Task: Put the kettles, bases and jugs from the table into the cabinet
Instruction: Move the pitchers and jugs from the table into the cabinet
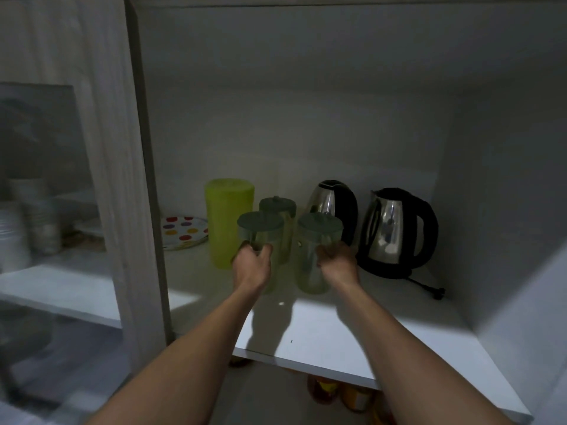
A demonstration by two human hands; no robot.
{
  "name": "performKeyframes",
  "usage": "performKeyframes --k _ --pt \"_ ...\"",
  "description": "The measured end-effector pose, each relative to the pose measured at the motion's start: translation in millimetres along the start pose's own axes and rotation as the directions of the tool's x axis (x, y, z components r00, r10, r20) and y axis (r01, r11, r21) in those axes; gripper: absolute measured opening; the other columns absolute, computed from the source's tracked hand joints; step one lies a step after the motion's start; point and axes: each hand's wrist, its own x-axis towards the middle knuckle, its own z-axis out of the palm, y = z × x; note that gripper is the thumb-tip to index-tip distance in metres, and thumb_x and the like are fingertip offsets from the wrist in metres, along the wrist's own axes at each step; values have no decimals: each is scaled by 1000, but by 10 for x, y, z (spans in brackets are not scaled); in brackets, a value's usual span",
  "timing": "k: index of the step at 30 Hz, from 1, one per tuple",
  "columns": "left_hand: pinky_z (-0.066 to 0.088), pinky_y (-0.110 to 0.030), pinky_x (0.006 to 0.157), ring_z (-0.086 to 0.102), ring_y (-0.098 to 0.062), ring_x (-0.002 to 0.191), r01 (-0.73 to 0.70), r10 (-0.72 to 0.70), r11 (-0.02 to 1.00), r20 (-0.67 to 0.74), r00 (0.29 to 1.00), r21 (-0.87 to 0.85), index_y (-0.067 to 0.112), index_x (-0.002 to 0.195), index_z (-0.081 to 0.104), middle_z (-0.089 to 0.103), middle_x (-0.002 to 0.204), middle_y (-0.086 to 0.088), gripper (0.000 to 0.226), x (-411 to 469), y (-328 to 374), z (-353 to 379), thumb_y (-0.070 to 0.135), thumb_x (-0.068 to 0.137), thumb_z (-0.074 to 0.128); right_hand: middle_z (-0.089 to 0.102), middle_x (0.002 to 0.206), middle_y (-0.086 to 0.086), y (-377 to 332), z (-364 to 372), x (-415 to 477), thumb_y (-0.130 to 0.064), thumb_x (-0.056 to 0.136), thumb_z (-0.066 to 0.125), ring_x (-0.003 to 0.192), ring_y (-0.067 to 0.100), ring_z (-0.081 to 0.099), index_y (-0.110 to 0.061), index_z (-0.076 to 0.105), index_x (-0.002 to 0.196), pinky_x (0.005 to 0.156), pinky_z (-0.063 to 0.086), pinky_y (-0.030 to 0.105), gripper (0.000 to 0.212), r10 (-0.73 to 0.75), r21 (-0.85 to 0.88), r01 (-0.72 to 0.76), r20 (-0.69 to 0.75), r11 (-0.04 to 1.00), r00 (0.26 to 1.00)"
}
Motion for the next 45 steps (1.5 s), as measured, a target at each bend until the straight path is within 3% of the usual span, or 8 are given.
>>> performKeyframes --k 5,9,16,19,24,31,38,45 --pt "35 -34 58 54 -26 68 26 -25 999 -10 1000 36 8 83 57 59 75 -12 24 41 42 -14 30 94 58 74 94 22 -16 -1 68 -46 81 61 93 39 71 -1 69 90 68 43 28 46 6 -69 -2 53 998 999" --pt "39 -33 67 57 -33 82 37 -35 989 -15 999 142 9 93 58 60 85 -11 30 34 74 -34 39 93 59 69 124 19 -121 -138 -4 -45 94 66 115 37 66 -2 60 123 76 42 26 52 31 -160 -17 88 987 996" --pt "54 -45 85 59 -35 98 -11 39 955 -89 995 297 10 114 51 61 109 -14 54 -142 129 -214 53 86 66 66 125 16 -313 -331 -244 -61 88 64 118 36 63 -8 50 128 85 53 37 67 27 -348 -19 19 937 999" --pt "48 -48 93 52 -39 110 -75 111 933 -85 990 351 12 120 46 56 120 -18 59 -285 265 -354 56 86 64 66 122 18 -489 -424 -426 -58 90 64 118 38 61 -8 56 121 90 55 42 58 -5 -412 -8 -29 911 1000" --pt "44 -45 96 50 -36 115 -282 288 845 57 956 455 14 127 45 55 126 -15 57 -538 516 -684 56 89 59 46 146 19 -822 -579 -817 -48 97 59 136 39 45 -8 39 146 104 45 47 67 -95 -483 64 -40 874 995" --pt "45 -46 96 51 -37 118 -491 438 654 241 866 575 16 137 47 56 130 -16 57 -1013 645 -1530 56 96 45 39 156 19 -1240 -586 -1593 -46 100 53 148 37 30 -9 32 154 116 33 56 69 -178 -548 182 60 816 982" --pt "40 -44 106 49 -36 126 -464 443 605 210 872 647 13 141 49 56 137 -17 57 -1368 333 -2650 50 97 45 32 161 20 -1599 -102 -2432 -49 100 49 151 38 24 -12 25 159 119 28 59 73 -230 -526 279 158 803 960" --pt "33 -47 113 40 -31 138 -291 343 556 103 933 778 15 148 42 49 147 -13 61 -1489 -162 -3765 50 98 42 29 163 18 -1937 704 -3013 -50 101 48 153 37 19 -14 24 159 121 23 59 73 -281 -453 409 324 792 903"
